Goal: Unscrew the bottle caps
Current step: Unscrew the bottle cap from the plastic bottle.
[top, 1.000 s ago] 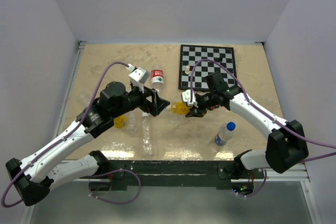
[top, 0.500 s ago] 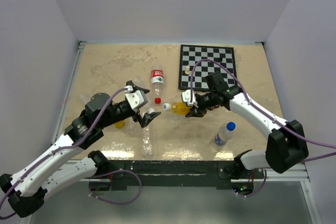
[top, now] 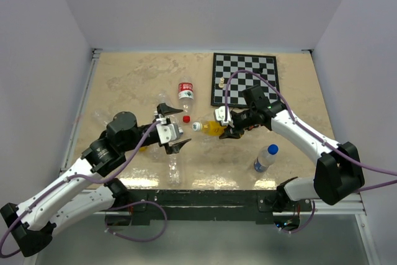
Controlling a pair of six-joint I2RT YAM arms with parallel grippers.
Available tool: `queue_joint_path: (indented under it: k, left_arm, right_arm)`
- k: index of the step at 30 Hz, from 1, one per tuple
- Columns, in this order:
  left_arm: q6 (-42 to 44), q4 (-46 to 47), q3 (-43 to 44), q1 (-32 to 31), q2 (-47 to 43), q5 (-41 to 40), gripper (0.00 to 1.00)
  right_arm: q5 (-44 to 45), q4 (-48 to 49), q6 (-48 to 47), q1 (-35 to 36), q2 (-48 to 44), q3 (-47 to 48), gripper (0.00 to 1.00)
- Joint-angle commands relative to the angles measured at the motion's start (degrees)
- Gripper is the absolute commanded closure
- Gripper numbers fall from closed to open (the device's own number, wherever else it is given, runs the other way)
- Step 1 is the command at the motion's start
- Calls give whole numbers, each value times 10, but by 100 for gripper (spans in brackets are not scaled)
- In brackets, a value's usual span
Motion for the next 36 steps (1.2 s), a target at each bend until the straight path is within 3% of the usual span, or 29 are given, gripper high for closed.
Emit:
queue_joint_path:
  k: [1,12,26,36]
  left_arm:
    - [46,40,-5,1,1,30,0]
    - [94,52,-13,1,39,44,1]
    - [69,69,18,1,117,99,30]
    - [45,117,8,1,117,92,39]
  right_arm:
    - [-15,-4,-10,3,-1,13,100]
    - [-14,-6,-11,4,1,14,100]
    - [-14,-7,-12,5,-2,14,100]
    - [-14,-7,-12,6,-1,14,100]
